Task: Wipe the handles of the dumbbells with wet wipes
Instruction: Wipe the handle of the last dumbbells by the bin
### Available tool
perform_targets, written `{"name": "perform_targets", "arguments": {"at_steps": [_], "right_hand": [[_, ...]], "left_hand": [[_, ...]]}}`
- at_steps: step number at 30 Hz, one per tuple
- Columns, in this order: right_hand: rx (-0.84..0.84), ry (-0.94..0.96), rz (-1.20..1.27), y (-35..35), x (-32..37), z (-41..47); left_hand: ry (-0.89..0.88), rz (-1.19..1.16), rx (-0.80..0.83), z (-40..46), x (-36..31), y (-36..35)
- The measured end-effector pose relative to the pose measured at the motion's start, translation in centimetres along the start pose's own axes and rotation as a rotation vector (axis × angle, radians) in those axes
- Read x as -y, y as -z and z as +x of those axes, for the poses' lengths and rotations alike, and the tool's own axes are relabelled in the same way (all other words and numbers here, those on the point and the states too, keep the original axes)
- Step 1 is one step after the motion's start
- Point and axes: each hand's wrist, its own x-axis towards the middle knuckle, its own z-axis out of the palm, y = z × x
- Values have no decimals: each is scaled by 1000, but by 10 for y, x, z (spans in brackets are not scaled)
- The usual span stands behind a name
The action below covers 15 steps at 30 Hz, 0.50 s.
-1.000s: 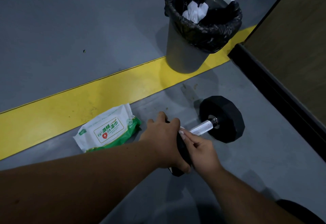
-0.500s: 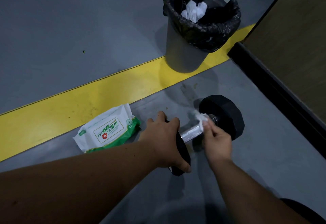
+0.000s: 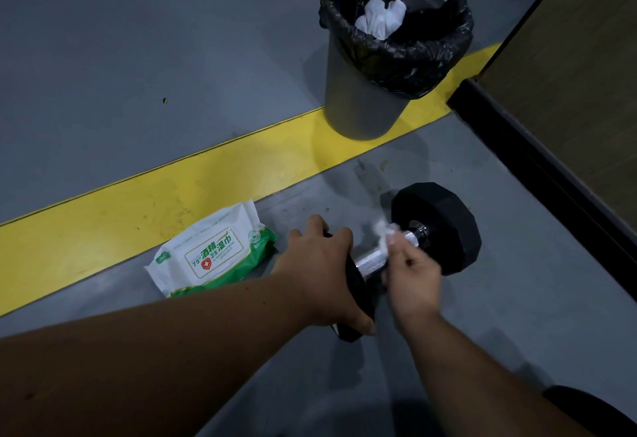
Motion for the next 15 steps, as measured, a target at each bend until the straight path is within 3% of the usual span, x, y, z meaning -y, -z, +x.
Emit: {"name": "perform_targets", "arguments": {"at_steps": [4,5,7,9,10,15], "right_hand": [[361,17,-75,-4,7,-21],[346,57,-127,5,8,-12],[110,74,-186,23,7,10],[-81,41,-82,23,3,16],[-97,31,1,16,1,11],[340,14,-34,-7,2,-28]], "left_hand": [[-7,1,-13,1,-1,-1],[1,-7,-10,0,-1,0],[10,-20,1,-1,-1,1],[9,-17,6,-2,-2,2],[7,-15,6,-2,-2,1],[-7,18,-9,0,-1,-1]]}}
